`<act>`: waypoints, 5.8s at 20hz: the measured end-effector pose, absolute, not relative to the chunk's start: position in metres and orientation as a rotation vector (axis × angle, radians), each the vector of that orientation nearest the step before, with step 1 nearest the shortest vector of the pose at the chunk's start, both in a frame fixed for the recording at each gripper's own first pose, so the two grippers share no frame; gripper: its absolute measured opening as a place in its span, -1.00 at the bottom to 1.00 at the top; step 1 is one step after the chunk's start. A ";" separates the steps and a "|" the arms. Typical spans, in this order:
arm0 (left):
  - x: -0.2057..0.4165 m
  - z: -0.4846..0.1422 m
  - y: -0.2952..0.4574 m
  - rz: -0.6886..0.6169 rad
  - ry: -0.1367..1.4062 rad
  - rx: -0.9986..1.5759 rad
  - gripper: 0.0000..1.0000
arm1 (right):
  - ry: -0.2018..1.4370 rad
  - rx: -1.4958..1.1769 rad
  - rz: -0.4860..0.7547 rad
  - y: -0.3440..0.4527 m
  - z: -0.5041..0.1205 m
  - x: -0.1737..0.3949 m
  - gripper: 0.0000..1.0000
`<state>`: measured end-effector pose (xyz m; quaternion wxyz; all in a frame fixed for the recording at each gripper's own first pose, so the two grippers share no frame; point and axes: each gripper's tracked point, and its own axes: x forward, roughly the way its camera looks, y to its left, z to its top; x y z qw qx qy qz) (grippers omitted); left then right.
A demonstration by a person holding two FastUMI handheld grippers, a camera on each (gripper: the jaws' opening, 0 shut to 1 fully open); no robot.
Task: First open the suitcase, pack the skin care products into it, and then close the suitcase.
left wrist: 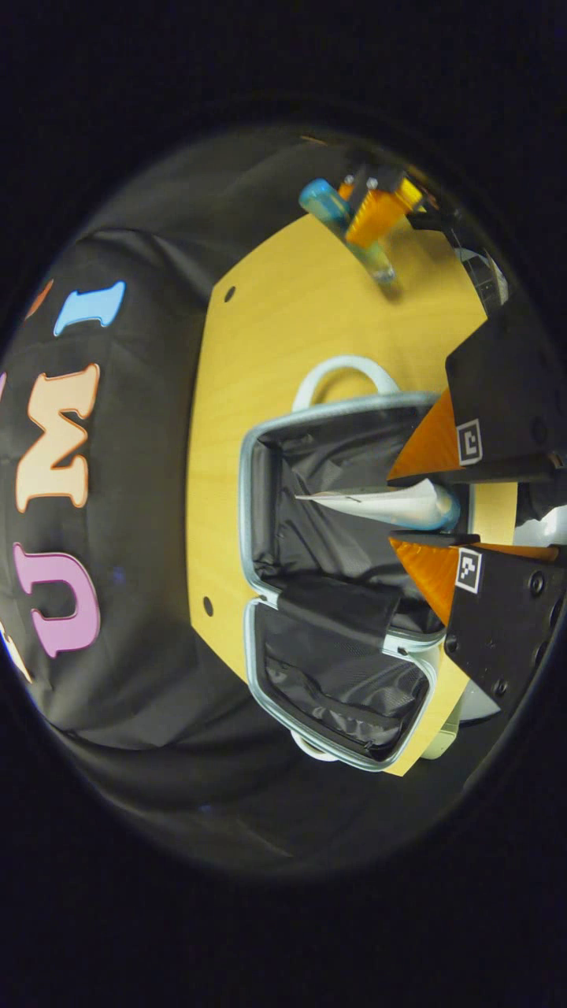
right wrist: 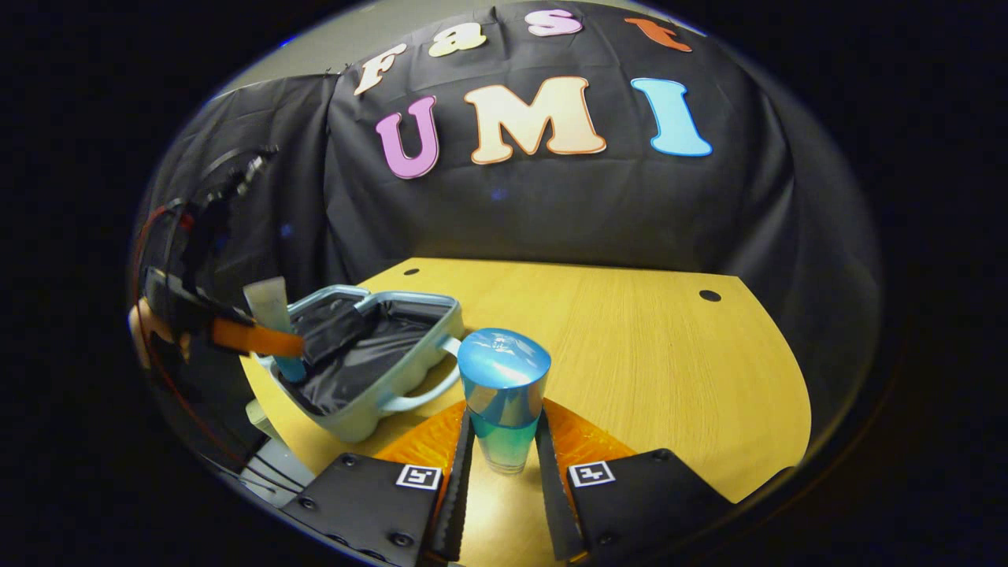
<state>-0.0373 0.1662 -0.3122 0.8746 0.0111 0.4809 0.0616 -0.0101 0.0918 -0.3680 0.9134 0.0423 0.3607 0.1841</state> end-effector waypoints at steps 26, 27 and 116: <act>0.027 -0.349 0.187 -0.069 0.968 -0.098 0.89 | 0.853 0.187 0.485 0.248 -0.315 0.006 -0.16; 0.031 -0.337 0.192 -0.065 0.934 -0.107 0.89 | 0.864 0.191 0.495 0.256 -0.319 0.006 -0.16; 0.089 -0.119 0.219 -0.151 0.567 -0.149 -0.93 | 0.603 0.125 0.325 0.161 -0.272 0.049 0.87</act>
